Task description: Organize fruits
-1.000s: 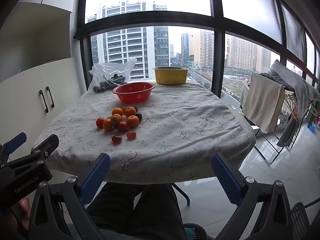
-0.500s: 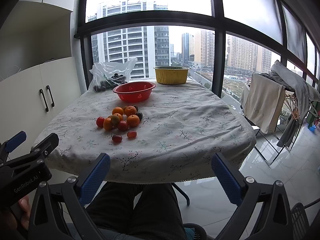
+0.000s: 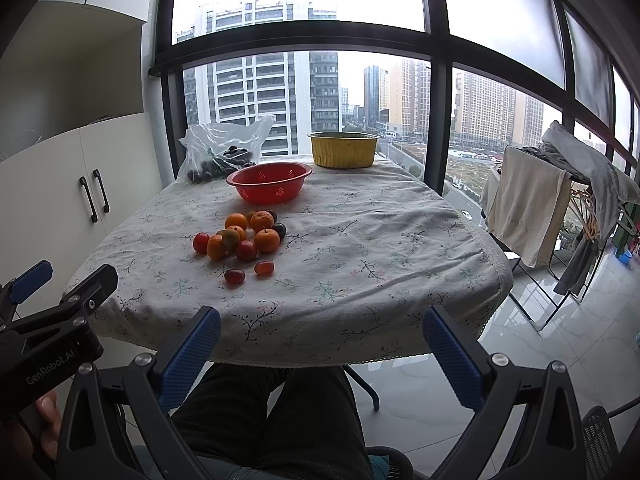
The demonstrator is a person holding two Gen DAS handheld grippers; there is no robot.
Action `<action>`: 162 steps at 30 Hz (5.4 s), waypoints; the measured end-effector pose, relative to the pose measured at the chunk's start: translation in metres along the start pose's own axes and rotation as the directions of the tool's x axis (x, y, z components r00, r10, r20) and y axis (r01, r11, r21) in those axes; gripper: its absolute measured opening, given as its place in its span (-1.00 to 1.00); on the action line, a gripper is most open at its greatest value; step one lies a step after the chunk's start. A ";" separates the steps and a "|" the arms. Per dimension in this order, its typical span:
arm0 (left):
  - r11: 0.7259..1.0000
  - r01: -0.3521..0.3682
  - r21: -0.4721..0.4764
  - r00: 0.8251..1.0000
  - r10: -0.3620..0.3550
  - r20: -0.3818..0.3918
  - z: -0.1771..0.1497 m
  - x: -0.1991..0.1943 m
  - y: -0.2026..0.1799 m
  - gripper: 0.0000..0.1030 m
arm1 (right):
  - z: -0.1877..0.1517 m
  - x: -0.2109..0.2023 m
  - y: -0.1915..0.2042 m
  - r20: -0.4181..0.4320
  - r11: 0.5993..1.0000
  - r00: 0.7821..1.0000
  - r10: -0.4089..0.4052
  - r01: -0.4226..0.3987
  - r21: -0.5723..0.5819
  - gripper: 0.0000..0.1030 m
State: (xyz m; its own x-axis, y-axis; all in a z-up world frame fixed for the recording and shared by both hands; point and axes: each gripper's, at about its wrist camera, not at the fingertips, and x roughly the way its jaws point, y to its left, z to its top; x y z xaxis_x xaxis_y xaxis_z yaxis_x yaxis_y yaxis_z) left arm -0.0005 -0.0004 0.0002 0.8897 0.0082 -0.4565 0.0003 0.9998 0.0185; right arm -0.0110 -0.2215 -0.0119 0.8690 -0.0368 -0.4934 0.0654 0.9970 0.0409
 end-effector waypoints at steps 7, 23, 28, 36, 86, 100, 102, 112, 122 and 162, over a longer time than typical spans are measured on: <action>1.000 -0.001 0.000 1.000 0.001 0.000 0.000 0.000 0.000 0.99 | 0.000 0.000 0.001 0.000 1.000 1.000 0.000 0.000 -0.001 1.00; 1.000 0.000 0.002 1.000 0.000 -0.002 0.000 0.000 0.000 0.99 | -0.001 0.000 0.002 -0.002 1.000 1.000 -0.001 0.001 -0.002 1.00; 1.000 0.000 0.003 1.000 0.000 -0.002 0.000 0.000 0.000 0.99 | -0.002 0.001 0.003 -0.002 1.000 1.000 -0.001 0.001 -0.003 1.00; 1.000 0.000 0.003 1.000 0.000 -0.003 0.000 0.000 0.000 0.99 | -0.002 0.002 0.003 -0.003 1.000 1.000 -0.001 0.001 -0.003 1.00; 0.864 0.469 0.182 0.856 -0.395 -0.333 0.006 0.210 -0.023 0.99 | 0.046 0.177 0.000 -0.217 0.913 0.914 0.343 -0.378 -0.151 0.52; 0.643 0.678 0.357 0.715 -0.464 -0.523 0.016 0.258 -0.078 -0.21 | 0.051 0.217 0.001 -0.390 0.767 0.796 0.463 -0.580 -0.274 0.06; 0.633 0.684 0.363 0.708 -0.455 -0.540 0.015 0.262 -0.077 -0.21 | 0.050 0.220 0.001 -0.400 0.756 0.786 0.471 -0.594 -0.276 0.06; 0.570 0.739 0.359 0.657 -0.491 -0.573 0.019 0.269 -0.075 -0.48 | 0.050 0.225 0.017 -0.463 0.676 0.735 0.495 -0.661 -0.326 -0.04; 0.556 0.754 0.350 0.640 -0.502 -0.582 0.020 0.271 -0.064 -0.64 | 0.052 0.236 0.026 -0.504 0.624 0.709 0.493 -0.692 -0.363 -0.09; 0.614 0.719 0.326 0.690 -0.571 -0.445 0.078 0.255 -0.013 -0.64 | 0.105 0.233 0.017 -0.396 0.645 0.777 0.489 -0.627 -0.436 -0.52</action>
State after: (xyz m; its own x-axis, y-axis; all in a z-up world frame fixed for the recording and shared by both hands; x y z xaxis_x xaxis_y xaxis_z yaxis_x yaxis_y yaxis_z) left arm 0.2621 -0.0122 -0.0472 0.4104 -0.5584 -0.7210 0.7887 0.6142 -0.0268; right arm 0.2445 -0.2200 -0.0349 0.5133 0.4853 -0.7078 -0.7171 0.6956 -0.0431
